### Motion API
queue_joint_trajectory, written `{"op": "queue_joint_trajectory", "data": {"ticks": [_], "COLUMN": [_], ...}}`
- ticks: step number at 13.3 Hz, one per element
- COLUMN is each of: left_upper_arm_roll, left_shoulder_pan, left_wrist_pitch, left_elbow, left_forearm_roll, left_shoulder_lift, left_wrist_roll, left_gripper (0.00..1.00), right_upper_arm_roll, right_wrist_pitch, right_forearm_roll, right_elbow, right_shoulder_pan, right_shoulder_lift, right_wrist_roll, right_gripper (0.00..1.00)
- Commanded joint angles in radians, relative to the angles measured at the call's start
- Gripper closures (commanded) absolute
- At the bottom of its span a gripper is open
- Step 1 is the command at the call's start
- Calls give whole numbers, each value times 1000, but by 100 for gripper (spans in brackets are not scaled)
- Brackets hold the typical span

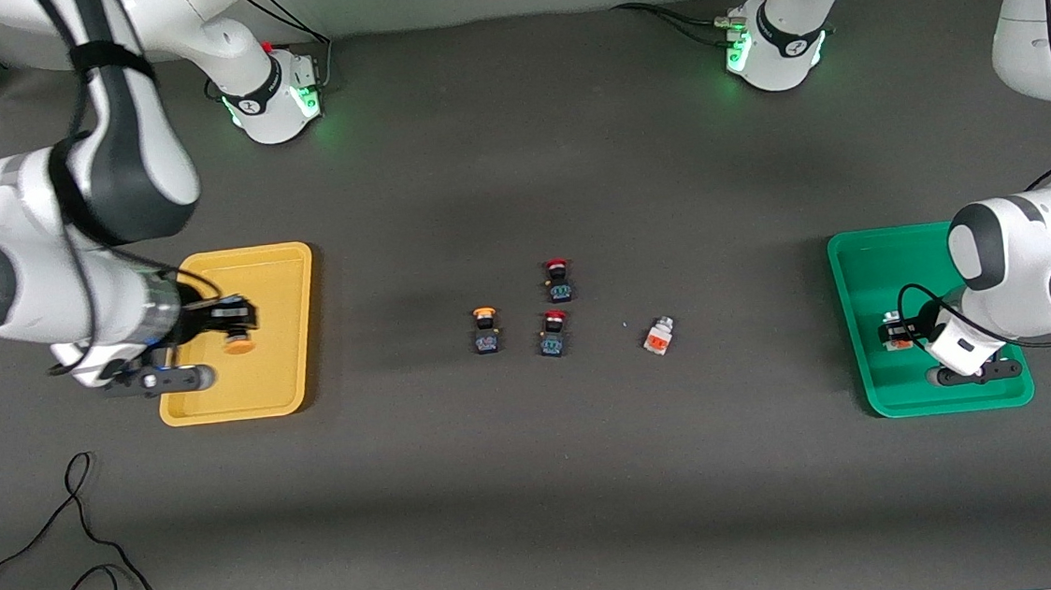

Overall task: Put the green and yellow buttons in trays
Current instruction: 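Place the white button in the green tray while the right gripper carries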

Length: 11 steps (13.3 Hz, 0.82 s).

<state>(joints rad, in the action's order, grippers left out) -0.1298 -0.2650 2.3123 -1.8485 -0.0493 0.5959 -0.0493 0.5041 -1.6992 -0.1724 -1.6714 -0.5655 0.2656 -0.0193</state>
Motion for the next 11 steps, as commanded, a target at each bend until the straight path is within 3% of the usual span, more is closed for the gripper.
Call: {"op": "queue_joint_trajectory", "data": {"ticks": [1, 3, 6, 8, 10, 11], "left_upper_arm_roll": [-1, -2, -2, -8, -22, -24], "left_shoulder_pan": [0, -3, -8, -3, 29, 58], "left_wrist_pitch": [-17, -63, -288, -419, -441, -429], "left_elbow": [6, 14, 64, 133, 157, 157], "left_forearm_roll": [-17, -15, -17, -12, -12, -14], "left_shoulder_lift": [-21, -53, -229, -296, -333, -338], "left_wrist_roll": [17, 16, -12, -40, -40, -40], "left_gripper": [1, 1, 1, 1, 1, 1], "right_upper_arm_roll": [76, 102, 102, 102, 100, 102], "right_wrist_pitch": [-2, -80, -280, -380, -448, -456], "right_forearm_roll": [-12, -13, -13, -13, -45, -102], "right_elbow": [-53, -141, -310, -372, -410, -418], "right_shoulder_pan": [-8, -8, -13, -13, -13, -13], "right_shoulder_lift": [4, 4, 0, 21, 53, 75], "right_wrist_roll": [198, 242, 251, 249, 248, 248], "right_gripper": [100, 100, 100, 100, 100, 100]}}
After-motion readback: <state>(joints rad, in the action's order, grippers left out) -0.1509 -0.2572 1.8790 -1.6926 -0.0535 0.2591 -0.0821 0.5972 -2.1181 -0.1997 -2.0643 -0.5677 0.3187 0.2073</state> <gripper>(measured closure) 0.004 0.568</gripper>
